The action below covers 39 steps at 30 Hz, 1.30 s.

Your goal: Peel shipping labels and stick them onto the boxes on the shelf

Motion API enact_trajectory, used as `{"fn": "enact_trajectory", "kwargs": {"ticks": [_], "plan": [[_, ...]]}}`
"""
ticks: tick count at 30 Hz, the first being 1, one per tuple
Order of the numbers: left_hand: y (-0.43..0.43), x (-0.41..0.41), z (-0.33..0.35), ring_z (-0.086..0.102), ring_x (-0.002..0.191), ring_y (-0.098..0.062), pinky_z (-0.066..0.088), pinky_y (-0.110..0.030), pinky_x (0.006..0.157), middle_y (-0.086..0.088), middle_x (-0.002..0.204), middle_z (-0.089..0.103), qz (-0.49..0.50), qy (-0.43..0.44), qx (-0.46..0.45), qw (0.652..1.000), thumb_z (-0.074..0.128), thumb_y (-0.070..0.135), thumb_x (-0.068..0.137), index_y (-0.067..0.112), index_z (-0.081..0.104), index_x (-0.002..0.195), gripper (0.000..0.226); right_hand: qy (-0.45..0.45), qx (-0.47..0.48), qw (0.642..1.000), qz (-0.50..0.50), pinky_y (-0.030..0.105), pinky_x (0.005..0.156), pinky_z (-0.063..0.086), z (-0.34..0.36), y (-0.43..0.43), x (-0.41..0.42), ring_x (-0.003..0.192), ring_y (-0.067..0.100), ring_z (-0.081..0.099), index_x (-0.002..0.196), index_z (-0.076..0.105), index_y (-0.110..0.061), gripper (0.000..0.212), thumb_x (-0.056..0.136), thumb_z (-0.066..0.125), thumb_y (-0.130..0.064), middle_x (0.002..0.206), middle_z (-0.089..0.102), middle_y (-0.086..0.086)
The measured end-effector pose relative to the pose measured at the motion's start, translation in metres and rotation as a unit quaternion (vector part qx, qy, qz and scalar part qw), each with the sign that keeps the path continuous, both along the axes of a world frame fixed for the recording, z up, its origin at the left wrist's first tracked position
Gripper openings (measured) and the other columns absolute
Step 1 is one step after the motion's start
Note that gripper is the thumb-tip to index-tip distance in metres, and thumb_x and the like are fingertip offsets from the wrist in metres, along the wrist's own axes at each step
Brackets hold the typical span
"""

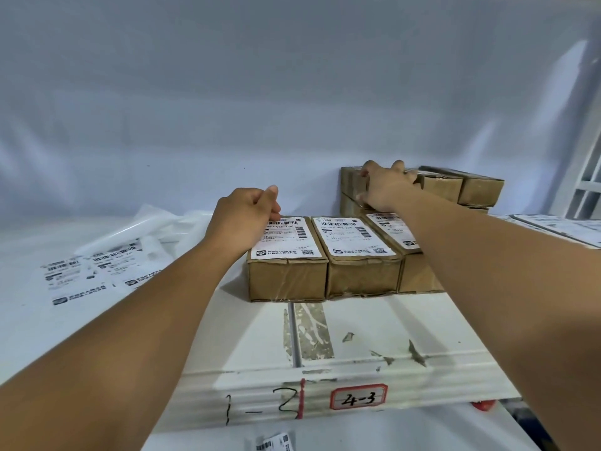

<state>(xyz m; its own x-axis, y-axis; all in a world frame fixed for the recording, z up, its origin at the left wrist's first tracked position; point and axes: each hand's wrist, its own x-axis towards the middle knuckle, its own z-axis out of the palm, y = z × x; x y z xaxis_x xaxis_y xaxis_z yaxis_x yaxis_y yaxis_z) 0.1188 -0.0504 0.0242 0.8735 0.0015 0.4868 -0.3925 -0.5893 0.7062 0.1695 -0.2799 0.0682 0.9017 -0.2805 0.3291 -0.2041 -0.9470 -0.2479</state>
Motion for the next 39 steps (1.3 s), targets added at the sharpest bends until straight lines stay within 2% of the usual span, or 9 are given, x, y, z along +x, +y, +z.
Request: {"fn": "enact_trajectory", "kwargs": {"ticks": [3,8,13,20,23,26,28,32,39], "plan": [[0.001,-0.001,0.001,0.058,0.078,0.001,0.034,-0.01,0.067,0.005,0.082,0.071,-0.008,0.011,-0.034,0.999,0.035,0.044,0.099,0.017,0.07,0.089,0.045,-0.017,0.017,1.0,0.013,0.047,0.099,0.034,-0.001,-0.002,-0.001,0.12,0.044,0.032,0.129,0.04,-0.029,0.044,0.089,0.058,-0.033,0.131,0.029,0.018],[0.001,-0.001,0.0,0.057,0.079,0.0,0.037,-0.02,0.072,0.006,0.083,0.071,-0.013,0.023,-0.042,0.999,0.037,0.047,0.097,0.018,0.07,0.09,0.044,-0.07,0.058,0.996,-0.018,0.039,0.082,0.033,-0.003,0.0,0.0,0.121,0.041,0.027,0.125,0.042,-0.022,0.039,0.088,0.055,-0.022,0.131,0.026,0.017],[0.002,0.001,-0.001,0.057,0.078,0.002,0.035,-0.013,0.066,0.006,0.084,0.07,0.002,0.023,-0.044,0.999,0.039,0.043,0.098,0.017,0.069,0.09,0.04,-0.137,0.116,0.984,-0.007,0.035,0.083,0.036,0.002,0.009,-0.008,0.123,0.039,0.023,0.123,0.045,-0.02,0.048,0.08,0.064,-0.031,0.134,0.021,0.015],[0.02,0.005,-0.005,0.058,0.096,-0.017,0.034,-0.02,0.076,0.004,0.105,0.067,0.107,-0.045,-0.01,0.993,0.043,0.018,0.094,0.017,0.066,0.1,0.024,-0.234,0.085,0.964,0.094,0.028,0.093,0.032,0.014,0.053,-0.045,0.124,0.03,0.021,0.124,0.055,-0.021,0.054,0.076,0.065,-0.042,0.136,0.023,0.009],[0.04,0.004,-0.012,0.055,0.108,-0.025,0.043,-0.028,0.085,-0.002,0.116,0.063,0.136,0.015,0.115,0.984,0.044,0.01,0.088,0.02,0.065,0.105,0.028,-0.246,0.081,0.955,0.144,0.032,0.093,0.037,0.02,0.087,-0.072,0.128,0.028,0.019,0.128,0.054,-0.027,0.055,0.076,0.062,-0.046,0.138,0.023,0.005],[0.057,-0.013,-0.024,0.05,0.113,-0.027,0.037,-0.039,0.099,-0.004,0.119,0.059,0.16,0.088,0.345,0.921,0.046,0.016,0.086,0.023,0.063,0.109,0.029,-0.234,0.1,0.947,0.193,0.029,0.087,0.038,0.019,0.121,-0.097,0.128,0.025,0.02,0.125,0.057,-0.03,0.052,0.076,0.06,-0.046,0.138,0.027,0.001],[0.071,-0.024,-0.03,0.044,0.118,-0.028,0.031,-0.045,0.103,-0.003,0.121,0.056,0.168,0.092,0.42,0.887,0.041,0.027,0.091,0.025,0.061,0.114,0.03,-0.229,0.109,0.942,0.219,0.027,0.082,0.035,0.013,0.145,-0.113,0.128,0.023,0.021,0.124,0.058,-0.031,0.051,0.076,0.059,-0.047,0.137,0.03,-0.001],[0.105,-0.034,-0.036,0.041,0.123,-0.027,0.034,-0.043,0.102,0.002,0.129,0.053,0.151,0.114,0.437,0.88,0.024,0.047,0.097,0.03,0.059,0.116,0.043,-0.23,0.088,0.934,0.257,0.031,0.086,0.041,-0.005,0.186,-0.138,0.125,0.023,0.022,0.123,0.059,-0.032,0.049,0.078,0.058,-0.051,0.136,0.032,-0.003],[0.149,-0.031,-0.041,0.048,0.122,-0.025,0.036,-0.043,0.103,0.0,0.132,0.054,0.165,0.162,0.38,0.896,0.022,0.047,0.096,0.034,0.053,0.124,0.044,-0.264,0.069,0.918,0.286,0.031,0.084,0.044,-0.03,0.221,-0.15,0.123,0.021,0.021,0.126,0.058,-0.033,0.053,0.077,0.061,-0.056,0.133,0.034,-0.006]]}}
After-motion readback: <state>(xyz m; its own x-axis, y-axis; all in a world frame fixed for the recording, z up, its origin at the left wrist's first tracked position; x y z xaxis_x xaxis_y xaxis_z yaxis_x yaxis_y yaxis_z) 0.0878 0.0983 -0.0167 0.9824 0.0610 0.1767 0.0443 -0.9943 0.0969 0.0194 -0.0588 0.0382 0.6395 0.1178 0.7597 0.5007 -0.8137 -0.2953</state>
